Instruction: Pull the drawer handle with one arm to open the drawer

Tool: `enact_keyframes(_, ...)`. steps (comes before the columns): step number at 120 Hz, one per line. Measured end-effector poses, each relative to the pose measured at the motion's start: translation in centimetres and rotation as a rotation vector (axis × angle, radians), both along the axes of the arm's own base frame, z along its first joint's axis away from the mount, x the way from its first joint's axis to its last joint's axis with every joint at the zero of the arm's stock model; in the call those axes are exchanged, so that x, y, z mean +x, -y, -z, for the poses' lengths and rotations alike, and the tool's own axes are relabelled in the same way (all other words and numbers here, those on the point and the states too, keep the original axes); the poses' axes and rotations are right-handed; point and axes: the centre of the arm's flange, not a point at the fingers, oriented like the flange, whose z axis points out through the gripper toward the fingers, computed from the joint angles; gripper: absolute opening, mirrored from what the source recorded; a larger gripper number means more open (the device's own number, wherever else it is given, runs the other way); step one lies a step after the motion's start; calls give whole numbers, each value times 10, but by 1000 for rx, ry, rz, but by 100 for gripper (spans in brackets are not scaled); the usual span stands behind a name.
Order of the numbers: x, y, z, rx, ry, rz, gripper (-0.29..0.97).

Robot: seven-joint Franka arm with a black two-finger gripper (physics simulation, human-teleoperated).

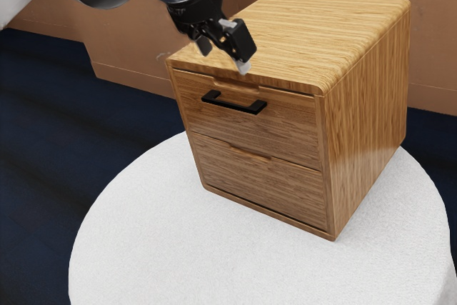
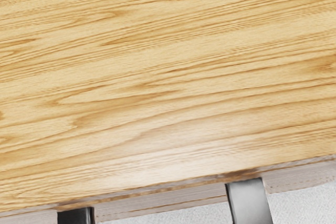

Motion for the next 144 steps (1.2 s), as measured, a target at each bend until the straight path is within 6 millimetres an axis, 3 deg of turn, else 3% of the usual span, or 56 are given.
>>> enact_keyframes(17,1,10,3,67,28,22,66)
enact_keyframes(24,-13,4,-11,114,54,19,66)
enact_keyframes(36,-94,3,-23,265,63,4,66)
enact_keyframes(48,-173,5,1,247,74,118,66)
enact_keyframes(53,-201,8,24,242,60,191,66)
enact_keyframes(59,-228,3,42,230,62,259,66)
enact_keyframes(64,-238,0,48,230,71,310,66)
enact_keyframes(73,-227,-4,61,245,57,403,66)
enact_keyframes(84,-194,-5,74,283,46,536,66)
enact_keyframes(97,-173,-5,78,362,48,674,65)
enact_keyframes(114,-130,-14,72,421,52,806,65)
enact_keyframes(144,-111,-32,71,501,39,946,65)
